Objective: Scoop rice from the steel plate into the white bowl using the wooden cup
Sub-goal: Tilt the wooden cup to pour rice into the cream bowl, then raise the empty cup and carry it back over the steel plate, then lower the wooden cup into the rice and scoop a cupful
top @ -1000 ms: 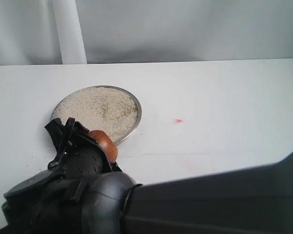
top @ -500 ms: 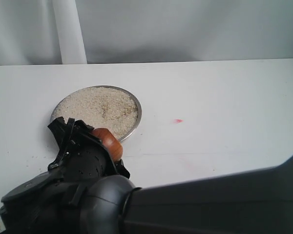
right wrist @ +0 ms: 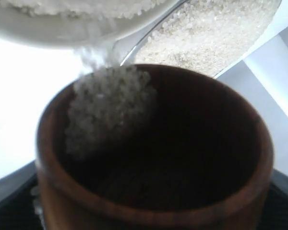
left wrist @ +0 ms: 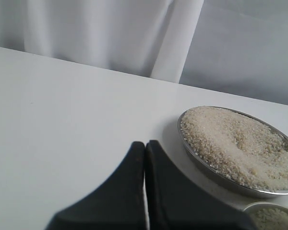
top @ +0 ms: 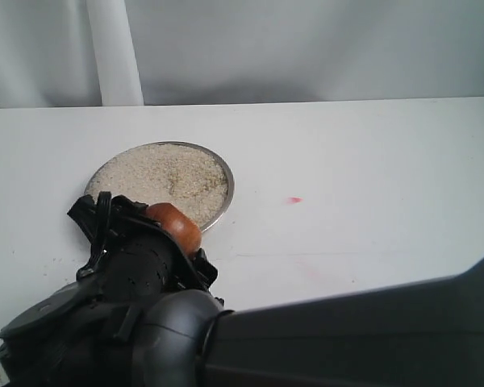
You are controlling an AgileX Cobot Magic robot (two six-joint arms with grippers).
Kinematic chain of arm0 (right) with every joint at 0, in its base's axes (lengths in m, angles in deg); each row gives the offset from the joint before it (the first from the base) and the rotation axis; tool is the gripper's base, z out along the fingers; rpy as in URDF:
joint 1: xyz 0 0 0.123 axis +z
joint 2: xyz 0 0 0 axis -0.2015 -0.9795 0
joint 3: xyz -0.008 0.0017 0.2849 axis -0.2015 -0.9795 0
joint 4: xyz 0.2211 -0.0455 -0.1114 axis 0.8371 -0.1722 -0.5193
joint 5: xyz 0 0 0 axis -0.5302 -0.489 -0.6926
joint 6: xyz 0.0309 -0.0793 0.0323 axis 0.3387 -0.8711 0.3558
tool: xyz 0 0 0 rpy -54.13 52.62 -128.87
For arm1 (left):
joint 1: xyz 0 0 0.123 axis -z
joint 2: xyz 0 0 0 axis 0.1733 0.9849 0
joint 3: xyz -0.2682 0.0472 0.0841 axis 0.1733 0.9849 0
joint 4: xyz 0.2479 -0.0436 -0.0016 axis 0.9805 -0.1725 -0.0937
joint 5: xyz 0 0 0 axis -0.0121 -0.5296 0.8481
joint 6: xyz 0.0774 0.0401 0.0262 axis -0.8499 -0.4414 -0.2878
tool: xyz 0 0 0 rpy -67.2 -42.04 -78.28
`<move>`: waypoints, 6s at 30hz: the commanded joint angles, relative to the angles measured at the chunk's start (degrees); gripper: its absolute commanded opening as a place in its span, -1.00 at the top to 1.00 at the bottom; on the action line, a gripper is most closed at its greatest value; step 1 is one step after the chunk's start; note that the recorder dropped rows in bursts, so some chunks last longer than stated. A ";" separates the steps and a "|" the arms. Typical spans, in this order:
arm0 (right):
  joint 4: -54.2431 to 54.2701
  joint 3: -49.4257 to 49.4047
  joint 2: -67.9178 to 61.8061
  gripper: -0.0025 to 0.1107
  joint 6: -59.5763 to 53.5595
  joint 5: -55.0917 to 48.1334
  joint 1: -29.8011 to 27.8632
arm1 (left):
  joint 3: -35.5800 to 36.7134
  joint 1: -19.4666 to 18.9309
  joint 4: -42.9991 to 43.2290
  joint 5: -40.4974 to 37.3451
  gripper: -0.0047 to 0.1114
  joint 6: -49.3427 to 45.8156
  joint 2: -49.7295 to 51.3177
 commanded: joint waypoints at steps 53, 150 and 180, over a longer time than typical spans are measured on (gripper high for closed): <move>14.64 19.80 0.67 0.96 -7.78 13.83 -17.29 | 0.11 0.30 -0.22 0.38 0.92 0.07 0.01; 41.64 40.27 -31.14 0.96 -6.54 31.59 -25.72 | 0.11 0.30 -0.22 0.38 0.92 0.07 0.01; 72.19 40.27 -31.01 0.96 -16.43 33.08 -31.24 | 0.11 0.30 -0.22 0.38 0.92 0.07 0.01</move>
